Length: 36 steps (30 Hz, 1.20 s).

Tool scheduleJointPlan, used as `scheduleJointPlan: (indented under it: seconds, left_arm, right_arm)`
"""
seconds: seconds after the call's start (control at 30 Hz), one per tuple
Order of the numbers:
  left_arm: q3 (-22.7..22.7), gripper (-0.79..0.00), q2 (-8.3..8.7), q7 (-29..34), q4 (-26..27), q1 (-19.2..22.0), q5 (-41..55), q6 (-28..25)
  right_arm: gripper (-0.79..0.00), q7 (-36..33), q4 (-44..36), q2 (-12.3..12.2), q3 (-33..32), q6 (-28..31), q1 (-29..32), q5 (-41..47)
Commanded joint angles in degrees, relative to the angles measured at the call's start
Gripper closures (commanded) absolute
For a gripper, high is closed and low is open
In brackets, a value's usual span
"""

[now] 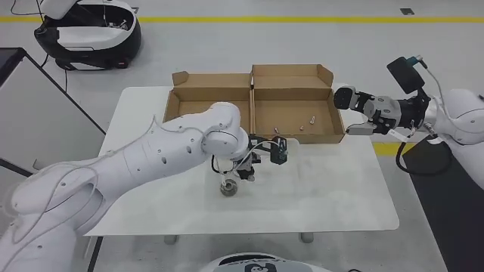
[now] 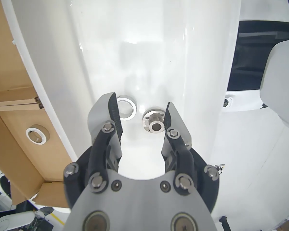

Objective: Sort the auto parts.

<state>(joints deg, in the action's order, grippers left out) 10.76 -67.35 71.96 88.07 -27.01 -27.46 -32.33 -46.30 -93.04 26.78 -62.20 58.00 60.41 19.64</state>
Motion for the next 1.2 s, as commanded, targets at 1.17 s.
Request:
scheduleJointPlan:
  seconds: [1.17]
  left_arm:
    - [-1.02, -0.366, -5.7, -0.73, -8.84, -5.25, -19.67, -0.75]
  right_arm:
    - [-0.785, 0.0, 0.0, 0.0, 0.0, 0.0, 0.0, 0.0]
